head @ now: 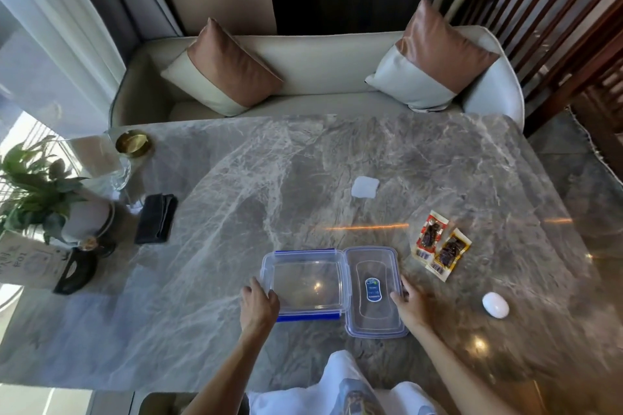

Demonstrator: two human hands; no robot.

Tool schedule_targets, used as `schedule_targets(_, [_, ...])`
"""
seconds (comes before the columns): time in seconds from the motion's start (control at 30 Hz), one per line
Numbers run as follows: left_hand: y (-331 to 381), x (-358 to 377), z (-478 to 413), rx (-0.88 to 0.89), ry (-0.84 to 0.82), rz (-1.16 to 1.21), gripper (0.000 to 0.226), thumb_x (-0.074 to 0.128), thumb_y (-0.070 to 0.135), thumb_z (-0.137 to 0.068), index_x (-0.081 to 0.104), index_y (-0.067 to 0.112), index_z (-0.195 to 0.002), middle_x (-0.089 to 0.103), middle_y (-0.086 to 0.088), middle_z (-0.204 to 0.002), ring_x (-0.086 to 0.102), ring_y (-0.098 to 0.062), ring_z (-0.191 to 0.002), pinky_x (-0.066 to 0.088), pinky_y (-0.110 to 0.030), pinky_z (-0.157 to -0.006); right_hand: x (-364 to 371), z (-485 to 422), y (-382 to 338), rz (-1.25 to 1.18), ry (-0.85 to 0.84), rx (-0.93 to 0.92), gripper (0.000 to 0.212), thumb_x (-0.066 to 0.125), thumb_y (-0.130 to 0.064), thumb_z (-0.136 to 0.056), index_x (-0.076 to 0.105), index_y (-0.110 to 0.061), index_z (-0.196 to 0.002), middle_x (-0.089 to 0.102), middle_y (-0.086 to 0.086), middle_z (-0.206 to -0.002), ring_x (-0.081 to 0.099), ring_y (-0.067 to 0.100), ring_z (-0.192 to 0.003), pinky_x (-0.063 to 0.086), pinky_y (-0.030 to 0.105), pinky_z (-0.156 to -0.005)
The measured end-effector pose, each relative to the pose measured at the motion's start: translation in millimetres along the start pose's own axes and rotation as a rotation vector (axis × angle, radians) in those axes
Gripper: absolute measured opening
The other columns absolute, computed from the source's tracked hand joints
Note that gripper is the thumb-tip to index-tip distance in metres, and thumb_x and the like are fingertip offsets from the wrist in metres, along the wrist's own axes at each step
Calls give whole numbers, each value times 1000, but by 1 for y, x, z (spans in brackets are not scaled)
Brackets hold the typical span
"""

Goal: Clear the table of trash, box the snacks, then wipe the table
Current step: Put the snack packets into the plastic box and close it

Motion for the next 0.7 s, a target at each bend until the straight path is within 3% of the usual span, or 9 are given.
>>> schedule_targets(0.1, [19,-2,6,-4,136,-147,63,51,25,-90,27,3,-144,46,-25,-126,46,-41,-115,42,-46,-96,-14,-5,-1,-70,58,7,45,63,-8,-91,53,3,-134,58,25,-129,57,37,-119,44,46,-103])
schedule_targets(0.23, [80,2,9,223,286,-323,62,54,25,-88,34,9,-145,53,-16,-121,51,-33,-105,44,-39,-89,-58,-20,-3,-130,250,-24,16,63,-12,-91,70,-2,-99,73,17,-101,67,34,-97,50,41,-85])
schedule_targets(0.4, [185,44,11,498,114,-339,33,40,15,-94,53,14,-125,60,-10,-121,51,-28,-111,41,-36,-94,-122,-56,-8,-135,385,90,16,61,-13,-89,72,-2,-93,74,20,-98,67,37,-94,43,35,-71])
schedule_targets(0.57, [278,108,29,565,-101,-302,29,36,2,-90,60,6,-105,64,-15,-115,59,-35,-110,51,-42,-84,-159,-95,-3,-30,349,206,31,56,-23,-93,71,4,-94,71,26,-103,66,39,-98,49,37,-76])
schedule_targets(0.7, [322,157,33,542,-222,-259,28,42,16,-95,57,6,-117,62,-16,-124,55,-33,-118,47,-41,-93,-164,-112,-4,-12,316,284,43,66,-34,-86,72,7,-95,72,27,-101,69,36,-97,53,36,-74])
Point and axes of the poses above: each hand's wrist, its own z-axis away from the middle knuckle, its own x-axis out of the palm, y = z × x, the point moved 2 cm from there along -z, towards the middle knuckle
